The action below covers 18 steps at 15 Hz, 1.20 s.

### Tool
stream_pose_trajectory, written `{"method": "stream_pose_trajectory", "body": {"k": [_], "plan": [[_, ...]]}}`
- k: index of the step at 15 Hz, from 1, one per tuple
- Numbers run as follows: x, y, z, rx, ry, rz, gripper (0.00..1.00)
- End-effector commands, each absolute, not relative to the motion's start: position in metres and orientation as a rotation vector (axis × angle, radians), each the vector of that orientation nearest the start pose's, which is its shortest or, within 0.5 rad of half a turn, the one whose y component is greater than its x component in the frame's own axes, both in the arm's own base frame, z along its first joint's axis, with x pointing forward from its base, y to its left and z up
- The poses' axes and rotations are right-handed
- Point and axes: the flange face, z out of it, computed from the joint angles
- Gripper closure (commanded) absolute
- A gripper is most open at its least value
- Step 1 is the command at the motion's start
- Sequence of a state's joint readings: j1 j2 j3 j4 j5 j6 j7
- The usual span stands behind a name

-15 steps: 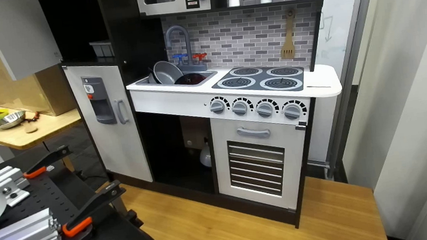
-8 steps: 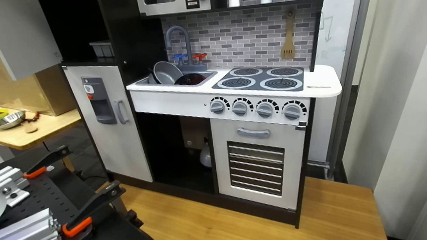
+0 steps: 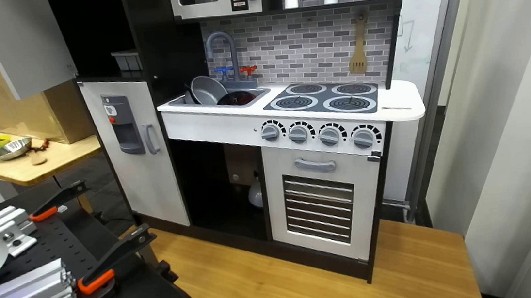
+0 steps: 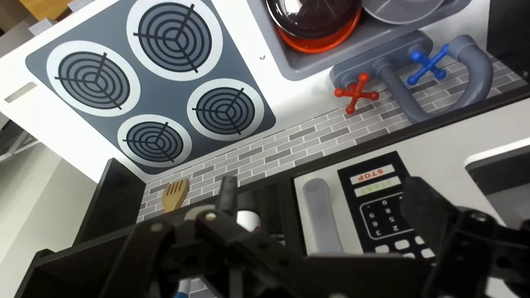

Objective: Close the microwave

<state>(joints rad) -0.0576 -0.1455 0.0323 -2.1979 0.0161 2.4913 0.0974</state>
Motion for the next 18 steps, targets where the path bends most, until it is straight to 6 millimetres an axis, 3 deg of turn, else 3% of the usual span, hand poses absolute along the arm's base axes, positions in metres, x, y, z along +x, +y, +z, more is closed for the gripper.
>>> {"method": "stream_pose_trajectory", "body": {"k": [1, 6, 13, 18], "plan": [[0.515, -0.015, 0.493, -3.043, 0.186, -0.665, 0.0], [0.496, -0.013, 0.503, -3.025, 0.233, -0.724, 0.0], [0.471, -0.019, 0.546, -2.972, 0.295, -0.849, 0.0], [0.463, -0.019, 0.549, -2.959, 0.311, -0.853, 0.0]]}}
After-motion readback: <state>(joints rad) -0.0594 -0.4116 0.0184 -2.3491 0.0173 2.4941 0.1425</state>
